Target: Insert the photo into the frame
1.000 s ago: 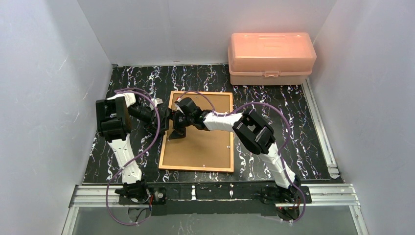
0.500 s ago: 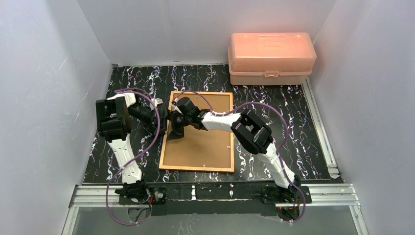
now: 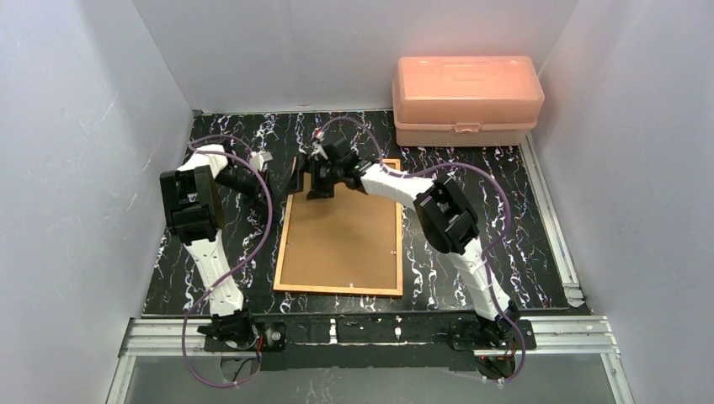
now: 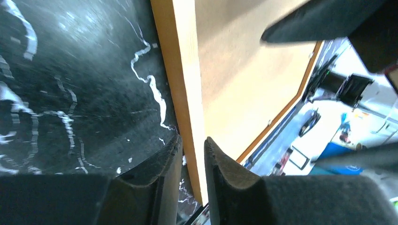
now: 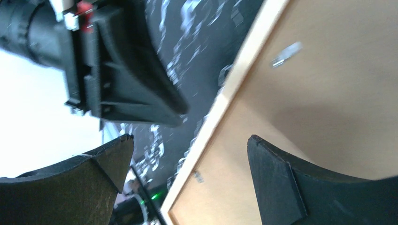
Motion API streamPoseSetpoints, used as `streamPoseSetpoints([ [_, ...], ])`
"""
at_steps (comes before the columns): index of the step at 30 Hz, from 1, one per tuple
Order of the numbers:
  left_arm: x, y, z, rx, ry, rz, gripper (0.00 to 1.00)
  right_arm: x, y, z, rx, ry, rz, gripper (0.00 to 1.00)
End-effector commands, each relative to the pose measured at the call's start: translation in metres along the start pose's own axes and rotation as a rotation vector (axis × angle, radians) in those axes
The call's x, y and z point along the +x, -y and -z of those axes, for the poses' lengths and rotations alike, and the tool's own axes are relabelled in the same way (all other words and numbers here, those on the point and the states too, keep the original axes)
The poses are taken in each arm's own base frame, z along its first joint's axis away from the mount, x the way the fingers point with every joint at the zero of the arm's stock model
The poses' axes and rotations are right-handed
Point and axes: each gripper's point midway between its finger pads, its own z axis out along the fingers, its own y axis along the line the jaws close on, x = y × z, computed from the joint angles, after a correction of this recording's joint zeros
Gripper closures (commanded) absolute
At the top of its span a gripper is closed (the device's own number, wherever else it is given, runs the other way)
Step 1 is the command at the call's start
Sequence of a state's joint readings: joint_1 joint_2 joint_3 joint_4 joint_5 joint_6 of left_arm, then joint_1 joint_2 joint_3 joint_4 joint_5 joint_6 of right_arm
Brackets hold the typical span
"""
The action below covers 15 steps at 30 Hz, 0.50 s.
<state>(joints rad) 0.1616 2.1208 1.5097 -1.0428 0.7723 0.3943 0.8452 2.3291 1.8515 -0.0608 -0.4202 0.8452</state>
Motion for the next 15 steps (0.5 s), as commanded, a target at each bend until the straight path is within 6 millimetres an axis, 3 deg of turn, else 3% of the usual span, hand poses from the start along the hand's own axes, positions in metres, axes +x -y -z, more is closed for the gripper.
streamPoseSetpoints([
  [1, -0.038, 0.017, 0.017, 0.017, 0.110, 0.009, 0.75, -0.071, 0.011, 0.036, 0.081, 0.184, 0.126, 0.01],
  [5, -0.057, 0.016, 0.003, 0.031, 0.117, 0.024, 0.72, -0.091, 0.042, 0.032, 0.117, 0.237, 0.115, 0.01],
  [8, -0.062, 0.017, -0.009, 0.035, 0.099, 0.020, 0.71, -0.095, 0.052, 0.025, 0.103, 0.244, 0.090, 0.01],
  [15, -0.068, 0.000, -0.022, -0.002, 0.086, 0.036, 0.78, -0.097, 0.051, 0.008, 0.027, 0.230, 0.043, 0.01],
])
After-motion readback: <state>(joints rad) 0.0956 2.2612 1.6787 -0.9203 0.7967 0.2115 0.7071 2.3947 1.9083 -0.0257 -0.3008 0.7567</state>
